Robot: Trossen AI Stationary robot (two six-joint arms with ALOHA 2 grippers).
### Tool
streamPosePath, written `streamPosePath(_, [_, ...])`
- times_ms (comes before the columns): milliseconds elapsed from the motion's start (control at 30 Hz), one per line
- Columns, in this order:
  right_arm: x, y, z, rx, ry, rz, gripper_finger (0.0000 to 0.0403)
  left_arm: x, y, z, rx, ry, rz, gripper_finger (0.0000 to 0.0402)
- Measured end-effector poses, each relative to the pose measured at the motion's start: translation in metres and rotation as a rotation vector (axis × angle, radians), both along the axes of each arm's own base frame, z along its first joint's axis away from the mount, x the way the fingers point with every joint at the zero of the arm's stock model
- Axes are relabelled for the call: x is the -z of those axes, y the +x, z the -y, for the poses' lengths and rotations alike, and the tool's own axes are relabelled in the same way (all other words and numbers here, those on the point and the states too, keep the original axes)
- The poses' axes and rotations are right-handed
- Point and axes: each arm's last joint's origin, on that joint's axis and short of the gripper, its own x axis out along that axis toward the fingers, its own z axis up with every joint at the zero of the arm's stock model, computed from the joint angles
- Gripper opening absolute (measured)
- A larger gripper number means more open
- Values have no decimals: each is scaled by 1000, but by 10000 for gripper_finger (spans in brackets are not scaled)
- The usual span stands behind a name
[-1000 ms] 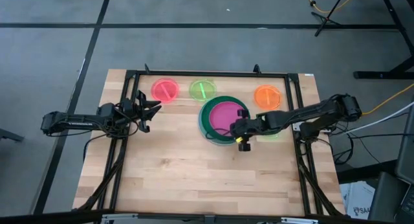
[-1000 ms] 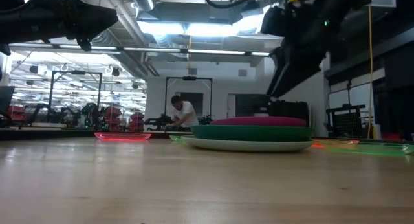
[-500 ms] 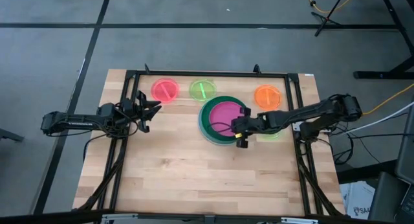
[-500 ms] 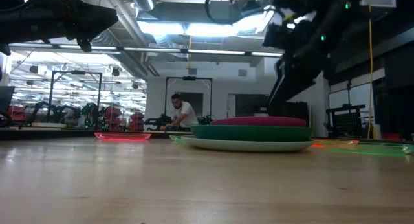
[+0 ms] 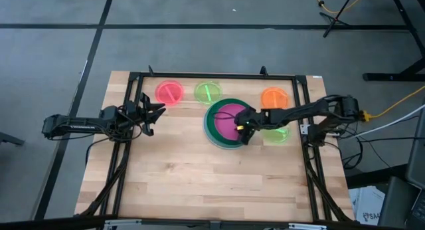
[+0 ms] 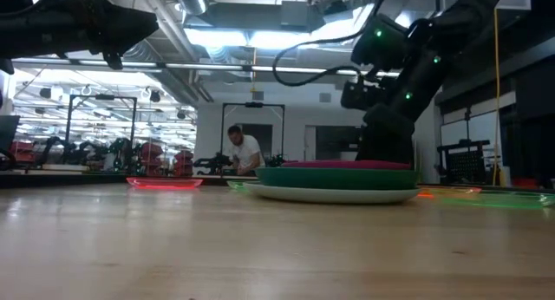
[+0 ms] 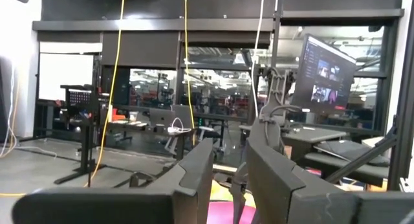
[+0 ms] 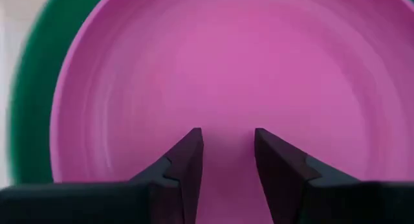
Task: Stack plastic plates
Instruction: Stack the pink plate on the light orange plate, then stack the right light green plate on the pink plate
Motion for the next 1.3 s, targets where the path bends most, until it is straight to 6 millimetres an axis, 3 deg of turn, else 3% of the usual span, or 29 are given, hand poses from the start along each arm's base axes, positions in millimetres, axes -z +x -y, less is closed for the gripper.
streamPosePath(167, [9, 3, 2, 31, -70, -26, 136, 0, 0, 0, 0, 0, 1, 86])
streamPosePath(400, [5, 8, 1, -15, -51, -3, 136, 0, 0, 0, 1, 1, 0, 86])
streamPosePath(667, [-30, 11, -2, -52, -11, -1, 136, 0, 0, 0, 2, 1, -1, 86])
streamPosePath(933, [-66, -17, -23, -27, -31, -49, 136, 0, 0, 0, 8, -10, -1, 86])
streamPosePath(1300, [-67, -64, -50, 101, 36, -128, 136, 1, 0, 0, 17, -14, -3, 86])
